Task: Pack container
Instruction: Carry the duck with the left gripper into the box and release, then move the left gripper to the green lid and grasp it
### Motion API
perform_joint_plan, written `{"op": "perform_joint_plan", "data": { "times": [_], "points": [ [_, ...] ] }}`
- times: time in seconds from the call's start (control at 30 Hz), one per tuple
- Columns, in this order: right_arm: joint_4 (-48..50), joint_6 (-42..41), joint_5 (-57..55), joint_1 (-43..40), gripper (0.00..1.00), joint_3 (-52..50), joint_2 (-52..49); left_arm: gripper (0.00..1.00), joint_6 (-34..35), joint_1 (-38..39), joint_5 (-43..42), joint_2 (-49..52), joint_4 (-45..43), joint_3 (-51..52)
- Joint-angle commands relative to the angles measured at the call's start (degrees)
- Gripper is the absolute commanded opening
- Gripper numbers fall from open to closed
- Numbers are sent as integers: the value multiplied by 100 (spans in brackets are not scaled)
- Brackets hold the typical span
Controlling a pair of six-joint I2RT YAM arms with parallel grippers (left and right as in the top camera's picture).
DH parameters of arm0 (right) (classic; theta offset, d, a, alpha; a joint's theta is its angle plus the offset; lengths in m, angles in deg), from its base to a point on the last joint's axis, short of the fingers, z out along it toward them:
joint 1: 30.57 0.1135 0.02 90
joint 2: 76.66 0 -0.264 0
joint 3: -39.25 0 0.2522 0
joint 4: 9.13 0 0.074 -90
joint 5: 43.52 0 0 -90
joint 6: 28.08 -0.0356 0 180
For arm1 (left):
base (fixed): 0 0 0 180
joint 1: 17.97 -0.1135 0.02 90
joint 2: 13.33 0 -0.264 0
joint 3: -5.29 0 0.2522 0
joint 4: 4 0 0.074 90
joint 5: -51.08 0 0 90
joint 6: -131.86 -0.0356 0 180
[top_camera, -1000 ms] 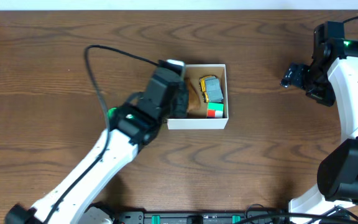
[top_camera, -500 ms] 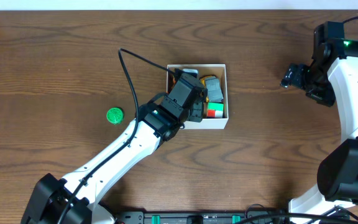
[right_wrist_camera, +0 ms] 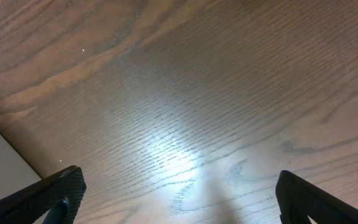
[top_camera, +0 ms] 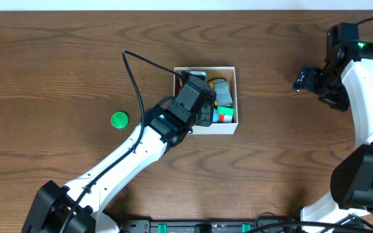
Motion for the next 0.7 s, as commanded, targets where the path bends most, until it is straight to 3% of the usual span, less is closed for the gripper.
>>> {"op": "perform_joint_plan", "data": {
  "times": [0.0,0.17,0.33,0.5,0.67],
  "points": [
    [-11,55,22,-11,99,-15,-46,56,-229,-31,59,-37,37,-103],
    [-9,57,24,-11,99,-15,-46,55,-284,-498,297,-415,501,-103],
    [-7,57,22,-11,99,-15,-46,56,-284,-1803,295,-1132,1298,-103],
    [-4,57,24,-11,99,-17,-46,61,-291,-3171,256,-1281,1818,-98],
    [-9,57,160,-11,99,-17,-46,75,-376,-3541,7,-697,1886,-85]
  ]
}}
